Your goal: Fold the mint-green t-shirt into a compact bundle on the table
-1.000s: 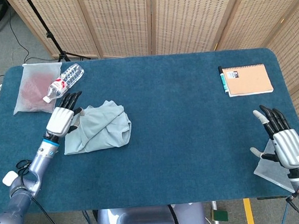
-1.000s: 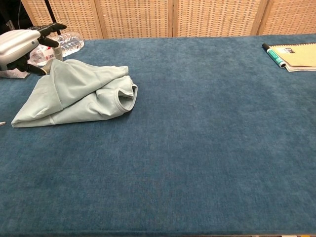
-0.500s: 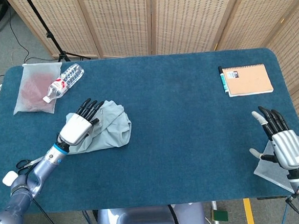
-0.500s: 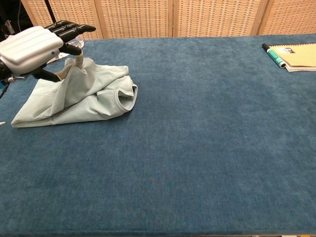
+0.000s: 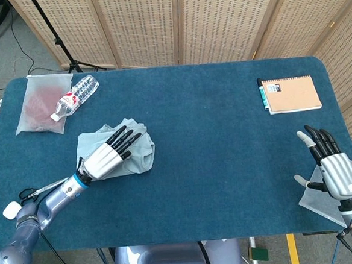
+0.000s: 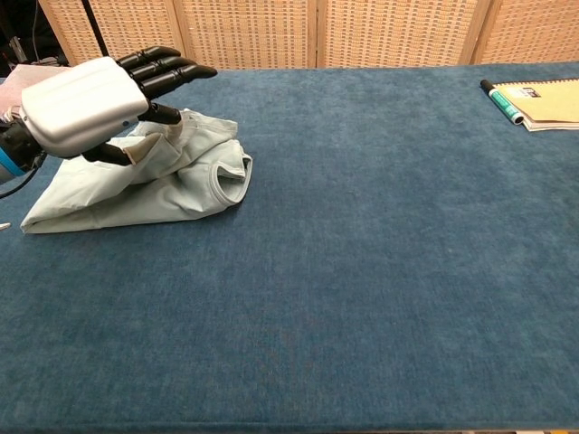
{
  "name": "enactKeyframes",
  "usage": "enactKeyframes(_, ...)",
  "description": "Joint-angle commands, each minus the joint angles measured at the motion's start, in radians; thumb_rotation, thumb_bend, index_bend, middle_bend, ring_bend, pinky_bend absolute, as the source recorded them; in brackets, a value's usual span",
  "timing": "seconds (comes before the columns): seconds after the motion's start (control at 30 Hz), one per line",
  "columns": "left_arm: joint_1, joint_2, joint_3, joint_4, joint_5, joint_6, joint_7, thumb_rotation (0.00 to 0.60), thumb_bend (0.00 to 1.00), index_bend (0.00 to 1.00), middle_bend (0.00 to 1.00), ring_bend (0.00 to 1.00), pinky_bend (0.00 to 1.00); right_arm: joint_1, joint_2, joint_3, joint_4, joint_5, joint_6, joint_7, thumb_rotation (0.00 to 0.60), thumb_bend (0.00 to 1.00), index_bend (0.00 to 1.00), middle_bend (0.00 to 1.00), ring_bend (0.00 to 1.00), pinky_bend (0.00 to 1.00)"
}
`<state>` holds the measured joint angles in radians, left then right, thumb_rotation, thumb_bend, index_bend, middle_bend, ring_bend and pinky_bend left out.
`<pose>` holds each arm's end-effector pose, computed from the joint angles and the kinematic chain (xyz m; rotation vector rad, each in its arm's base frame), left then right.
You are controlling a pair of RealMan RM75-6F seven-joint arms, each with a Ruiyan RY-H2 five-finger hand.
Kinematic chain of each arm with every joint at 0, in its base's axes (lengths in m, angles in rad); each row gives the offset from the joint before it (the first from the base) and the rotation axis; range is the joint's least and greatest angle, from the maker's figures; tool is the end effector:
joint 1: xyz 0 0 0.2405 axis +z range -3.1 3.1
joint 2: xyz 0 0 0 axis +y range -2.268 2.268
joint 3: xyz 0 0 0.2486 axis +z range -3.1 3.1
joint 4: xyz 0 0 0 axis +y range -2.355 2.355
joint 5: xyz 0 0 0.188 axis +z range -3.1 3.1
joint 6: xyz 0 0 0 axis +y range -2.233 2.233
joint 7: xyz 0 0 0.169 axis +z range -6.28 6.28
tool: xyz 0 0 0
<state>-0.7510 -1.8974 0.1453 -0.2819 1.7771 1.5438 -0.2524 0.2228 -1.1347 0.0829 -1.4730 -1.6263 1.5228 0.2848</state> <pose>-0.1647 0.3604 0.0005 -2.0833 0.0150 -1.1691 -0.2625 -0.2483 0.1852 1.4849 -0.8473 1.2327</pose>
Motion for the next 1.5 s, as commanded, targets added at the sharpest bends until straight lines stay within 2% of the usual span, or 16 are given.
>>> enactKeyframes(0.03, -0.006, -0.005, 0.015, 0.007, 0.017, 0.012, 0.017, 0.600, 0.57, 0.69, 0.00, 0.00, 0.00, 0.000, 0.000, 0.000, 0.000, 0.000, 0.000, 0.000, 0.600, 0.00, 0.00, 0.00, 0.00, 0.00)
enactKeyframes(0.47, -0.026, -0.027, 0.069, 0.030, 0.076, 0.033, 0.069, 0.600, 0.56, 0.69, 0.00, 0.00, 0.00, -0.001, 0.001, 0.001, -0.001, 0.003, 0.000, 0.000, 0.600, 0.00, 0.00, 0.00, 0.00, 0.00)
enactKeyframes(0.67, -0.035, -0.039, 0.076, 0.037, 0.078, -0.007, 0.100, 0.600, 0.52, 0.69, 0.00, 0.00, 0.00, 0.000, 0.003, -0.001, -0.002, 0.002, -0.004, 0.001, 0.600, 0.00, 0.00, 0.00, 0.00, 0.00)
enactKeyframes(0.73, -0.038, -0.044, 0.072, 0.033, 0.072, -0.026, 0.104, 0.600, 0.49, 0.63, 0.00, 0.00, 0.00, -0.001, 0.003, -0.002, -0.003, 0.002, -0.004, 0.000, 0.600, 0.00, 0.00, 0.00, 0.00, 0.00)
enactKeyframes(0.8, -0.041, -0.053, 0.064, 0.031, 0.062, -0.051, 0.118, 0.600, 0.47, 0.48, 0.00, 0.00, 0.00, -0.001, 0.004, -0.001, -0.004, 0.002, -0.002, 0.000, 0.600, 0.00, 0.00, 0.00, 0.00, 0.00)
enactKeyframes(0.9, -0.045, -0.064, 0.052, 0.027, 0.049, -0.062, 0.129, 0.600, 0.44, 0.14, 0.00, 0.00, 0.00, -0.002, 0.005, -0.001, -0.005, 0.002, -0.002, 0.000, 0.600, 0.00, 0.00, 0.00, 0.00, 0.00)
enactKeyframes(0.93, -0.045, -0.066, 0.050, 0.027, 0.047, -0.061, 0.129, 0.600, 0.42, 0.05, 0.00, 0.00, 0.00, -0.002, 0.005, -0.002, -0.005, 0.002, -0.003, 0.000, 0.600, 0.00, 0.00, 0.00, 0.00, 0.00)
enactKeyframes(0.97, -0.046, -0.069, 0.046, 0.026, 0.044, -0.056, 0.127, 0.600, 0.40, 0.00, 0.00, 0.00, 0.00, -0.002, 0.005, -0.002, -0.005, 0.002, -0.003, 0.001, 0.600, 0.00, 0.00, 0.00, 0.00, 0.00)
enactKeyframes(1.27, -0.054, -0.091, 0.019, 0.035, 0.026, 0.029, 0.082, 0.600, 0.27, 0.00, 0.00, 0.00, 0.00, -0.002, 0.006, -0.001, -0.004, 0.003, -0.003, 0.001, 0.600, 0.00, 0.00, 0.00, 0.00, 0.00)
enactKeyframes(1.43, -0.054, -0.091, -0.017, 0.028, -0.005, 0.075, 0.036, 0.600, 0.26, 0.00, 0.00, 0.00, 0.00, -0.003, 0.007, 0.000, -0.005, 0.005, -0.002, 0.004, 0.600, 0.00, 0.00, 0.00, 0.00, 0.00)
enactKeyframes(1.5, -0.049, -0.067, -0.048, 0.004, -0.036, 0.092, -0.013, 0.600, 0.25, 0.00, 0.00, 0.00, 0.00, -0.004, 0.007, -0.001, -0.005, 0.005, -0.002, 0.005, 0.600, 0.00, 0.00, 0.00, 0.00, 0.00)
